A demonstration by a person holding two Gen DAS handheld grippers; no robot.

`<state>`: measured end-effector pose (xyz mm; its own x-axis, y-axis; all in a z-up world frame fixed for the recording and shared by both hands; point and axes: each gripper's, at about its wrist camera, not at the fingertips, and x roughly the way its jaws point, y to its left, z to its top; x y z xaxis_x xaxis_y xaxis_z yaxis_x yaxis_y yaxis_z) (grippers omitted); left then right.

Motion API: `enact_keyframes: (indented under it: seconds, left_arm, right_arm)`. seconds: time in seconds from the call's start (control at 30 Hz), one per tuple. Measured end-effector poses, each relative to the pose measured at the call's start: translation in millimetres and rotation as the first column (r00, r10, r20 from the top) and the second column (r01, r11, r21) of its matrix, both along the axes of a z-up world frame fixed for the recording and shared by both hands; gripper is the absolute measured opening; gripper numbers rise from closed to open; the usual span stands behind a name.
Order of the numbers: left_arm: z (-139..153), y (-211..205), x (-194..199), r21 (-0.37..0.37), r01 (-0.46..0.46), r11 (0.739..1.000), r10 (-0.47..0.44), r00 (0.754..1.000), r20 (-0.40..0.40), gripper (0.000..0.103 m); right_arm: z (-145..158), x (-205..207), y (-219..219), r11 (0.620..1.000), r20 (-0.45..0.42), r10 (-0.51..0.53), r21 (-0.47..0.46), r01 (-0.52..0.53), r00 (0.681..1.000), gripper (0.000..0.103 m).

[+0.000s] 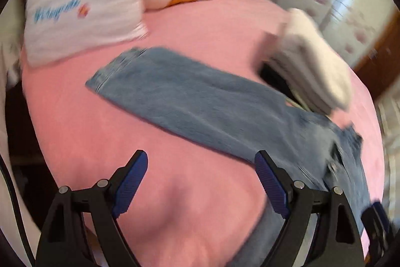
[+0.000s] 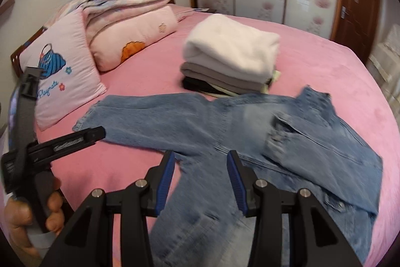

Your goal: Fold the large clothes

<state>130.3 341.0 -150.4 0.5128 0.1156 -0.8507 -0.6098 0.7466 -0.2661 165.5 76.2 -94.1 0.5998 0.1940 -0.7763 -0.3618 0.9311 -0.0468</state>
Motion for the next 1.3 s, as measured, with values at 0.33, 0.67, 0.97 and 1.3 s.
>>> enact_keyframes:
  seconds: [0.33, 0.67, 0.97, 1.3]
  left_arm:
    - [-101, 92, 9, -0.217, -0.348, 0.912, 0.347, 0.937, -0.045, 0.086]
    - [-119, 101, 46, -0.114, -0.318, 0.941, 0.321, 0.947, 0.014, 0.068]
    - [-62, 64, 57, 0.091, -0.225, 0.97, 0.206, 0.962, 0.176, 0.007]
    - [59, -150, 68, 0.348, 0.264, 0.9, -0.394, 0.834, 0.386, 0.007]
  right_arm:
    - [-38, 39, 26, 0.999, -0.028, 0.025, -0.026, -0.026, 0.999, 0.043]
    - [-81, 88, 24, 0.998, -0.086, -0.059, -0.025, 0.057, 0.995, 0.043]
    - [-90, 93, -8, 0.99, -0.123, -0.136, 0.014, 0.139, 0.983, 0.043]
    - [-59, 60, -136, 0.927, -0.098, -0.364, 0.062, 0.371, 0.926, 0.044]
